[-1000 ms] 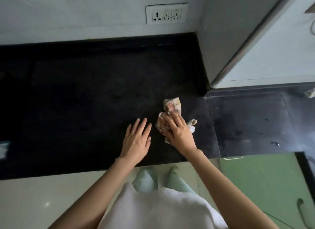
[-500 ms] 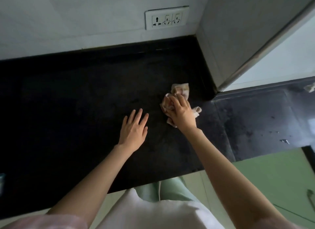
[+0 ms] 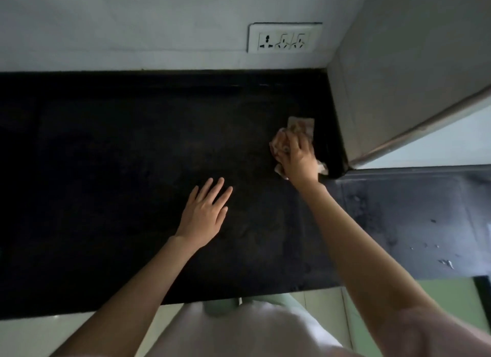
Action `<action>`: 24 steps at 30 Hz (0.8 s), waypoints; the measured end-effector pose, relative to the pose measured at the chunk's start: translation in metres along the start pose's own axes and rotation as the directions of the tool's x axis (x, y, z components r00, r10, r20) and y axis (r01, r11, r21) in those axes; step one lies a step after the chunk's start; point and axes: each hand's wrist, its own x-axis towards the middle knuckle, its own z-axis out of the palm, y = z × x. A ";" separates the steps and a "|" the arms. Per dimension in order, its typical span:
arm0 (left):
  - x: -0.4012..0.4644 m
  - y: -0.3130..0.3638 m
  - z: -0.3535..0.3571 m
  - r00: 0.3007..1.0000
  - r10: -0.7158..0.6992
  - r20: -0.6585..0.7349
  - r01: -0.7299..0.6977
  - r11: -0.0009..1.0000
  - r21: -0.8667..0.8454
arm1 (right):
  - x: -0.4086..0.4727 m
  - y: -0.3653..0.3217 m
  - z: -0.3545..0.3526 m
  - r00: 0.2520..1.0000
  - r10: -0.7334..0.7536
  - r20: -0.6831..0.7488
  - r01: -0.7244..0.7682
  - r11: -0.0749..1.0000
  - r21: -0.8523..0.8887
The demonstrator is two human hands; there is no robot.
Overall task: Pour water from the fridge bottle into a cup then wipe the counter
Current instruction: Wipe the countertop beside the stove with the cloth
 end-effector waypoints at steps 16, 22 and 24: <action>0.000 -0.001 0.001 1.000 -0.004 0.012 0.004 1.000 0.016 | 0.044 0.013 0.001 0.997 0.014 0.072 -0.011 0.999 -0.042; -0.001 0.003 0.003 1.000 -0.006 -0.022 0.006 1.000 0.020 | 0.046 -0.049 0.027 0.936 -0.316 0.153 0.321 0.947 -0.007; -0.001 0.002 0.003 0.999 -0.003 -0.034 0.004 1.000 0.024 | 0.007 -0.045 0.028 0.887 -0.436 0.150 0.440 0.898 0.005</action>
